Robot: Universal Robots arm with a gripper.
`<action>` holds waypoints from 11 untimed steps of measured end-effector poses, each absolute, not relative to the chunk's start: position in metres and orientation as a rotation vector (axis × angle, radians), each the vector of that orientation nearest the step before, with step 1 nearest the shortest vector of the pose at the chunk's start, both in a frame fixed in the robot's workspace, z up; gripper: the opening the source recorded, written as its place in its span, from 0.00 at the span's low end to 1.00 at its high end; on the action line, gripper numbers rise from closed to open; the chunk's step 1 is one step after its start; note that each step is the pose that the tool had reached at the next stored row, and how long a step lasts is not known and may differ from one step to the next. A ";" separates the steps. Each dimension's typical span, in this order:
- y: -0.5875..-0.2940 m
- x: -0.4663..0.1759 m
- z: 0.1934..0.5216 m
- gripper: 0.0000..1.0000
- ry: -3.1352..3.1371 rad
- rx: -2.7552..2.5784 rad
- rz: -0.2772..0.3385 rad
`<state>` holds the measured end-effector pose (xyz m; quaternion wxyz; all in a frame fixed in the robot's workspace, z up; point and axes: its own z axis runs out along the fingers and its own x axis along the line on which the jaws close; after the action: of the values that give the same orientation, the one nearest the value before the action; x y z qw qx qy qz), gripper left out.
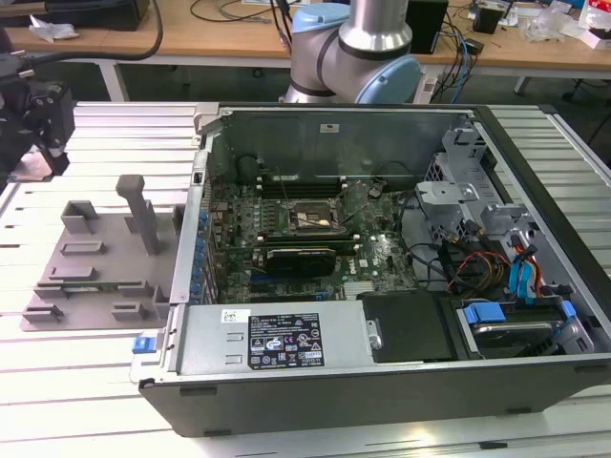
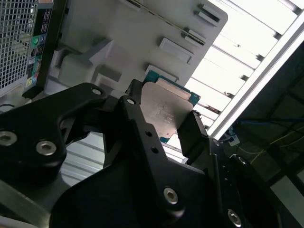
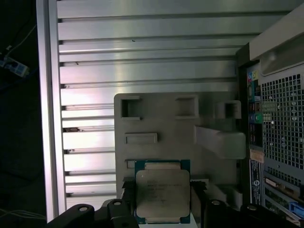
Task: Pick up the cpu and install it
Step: 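Pick up the cpu and move it towards the insertion slot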
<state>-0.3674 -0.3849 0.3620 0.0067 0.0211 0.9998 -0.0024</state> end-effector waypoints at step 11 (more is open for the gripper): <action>-0.385 -0.352 0.362 0.55 3.127 0.066 -0.007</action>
<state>-0.3516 -0.3849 0.3620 0.0067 0.0211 0.9998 -0.0024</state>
